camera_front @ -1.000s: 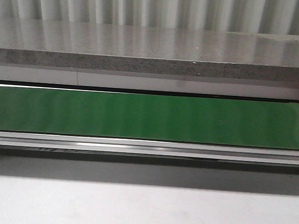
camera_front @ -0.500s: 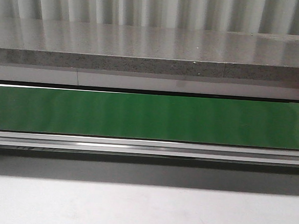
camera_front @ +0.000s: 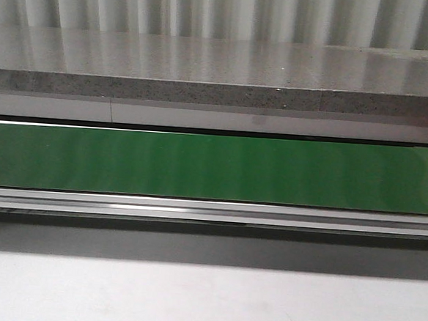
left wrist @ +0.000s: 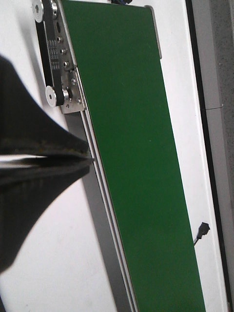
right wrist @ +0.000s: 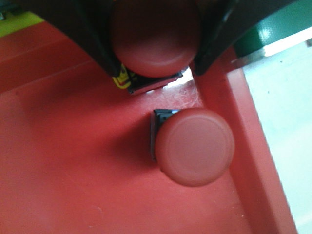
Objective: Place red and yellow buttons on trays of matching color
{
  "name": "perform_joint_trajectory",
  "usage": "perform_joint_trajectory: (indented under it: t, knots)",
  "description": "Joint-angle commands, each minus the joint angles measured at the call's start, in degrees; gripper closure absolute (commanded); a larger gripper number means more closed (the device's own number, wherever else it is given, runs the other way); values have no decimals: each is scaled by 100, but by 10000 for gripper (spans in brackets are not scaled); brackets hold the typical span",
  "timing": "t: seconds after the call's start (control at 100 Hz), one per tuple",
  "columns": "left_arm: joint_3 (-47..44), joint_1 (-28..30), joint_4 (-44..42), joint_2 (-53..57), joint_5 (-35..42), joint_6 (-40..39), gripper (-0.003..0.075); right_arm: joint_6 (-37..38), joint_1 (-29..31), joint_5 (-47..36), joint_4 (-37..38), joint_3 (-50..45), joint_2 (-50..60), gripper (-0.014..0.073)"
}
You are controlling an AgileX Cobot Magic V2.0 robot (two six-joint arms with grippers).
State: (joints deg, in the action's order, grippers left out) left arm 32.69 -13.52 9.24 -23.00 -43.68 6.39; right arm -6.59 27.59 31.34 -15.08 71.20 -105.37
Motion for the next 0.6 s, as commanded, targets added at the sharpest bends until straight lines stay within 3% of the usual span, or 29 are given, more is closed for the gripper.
perform_joint_trajectory:
  t: [0.0,0.12,0.27,0.32,0.59]
  knots:
    - [144,-48,104,-44,421,10,740,7,37,-289,-25,159,172,410]
    - [144,-48,104,-44,421,10,740,7,37,-239,-25,159,124,380]
    - [144,-48,104,-44,421,10,740,7,37,-205,-25,159,138,106]
    - [144,-48,104,-44,421,10,740,7,37,-173,-25,159,155,53]
    - [144,-48,104,-44,421,10,740,-11,17,0,22,132,716,46]
